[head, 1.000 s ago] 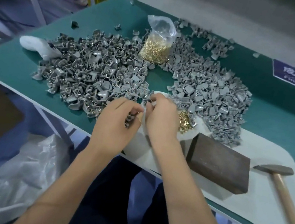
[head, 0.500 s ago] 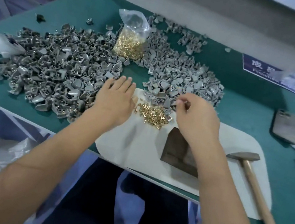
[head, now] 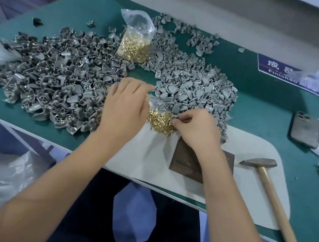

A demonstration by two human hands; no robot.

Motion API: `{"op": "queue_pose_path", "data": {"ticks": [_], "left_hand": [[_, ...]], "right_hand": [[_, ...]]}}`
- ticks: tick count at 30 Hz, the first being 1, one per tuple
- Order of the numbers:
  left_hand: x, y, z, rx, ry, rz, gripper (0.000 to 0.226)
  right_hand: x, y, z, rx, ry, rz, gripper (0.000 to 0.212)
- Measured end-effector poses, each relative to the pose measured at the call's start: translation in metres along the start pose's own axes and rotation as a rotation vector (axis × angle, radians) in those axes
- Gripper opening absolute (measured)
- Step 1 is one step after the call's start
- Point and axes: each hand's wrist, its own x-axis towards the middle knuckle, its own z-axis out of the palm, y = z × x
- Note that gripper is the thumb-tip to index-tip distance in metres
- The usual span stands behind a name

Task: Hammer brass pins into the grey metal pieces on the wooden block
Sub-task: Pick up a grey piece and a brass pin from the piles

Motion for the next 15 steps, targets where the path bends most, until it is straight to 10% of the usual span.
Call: {"op": "queue_pose_path", "data": {"ticks": [15], "left_hand": [[-0.026, 0.014, 0.016, -0.363, 0.01, 0.141, 0.034]], "right_hand": [[-0.013, 0.008, 0.007, 0.471, 0.046, -0.386, 0.02]]}}
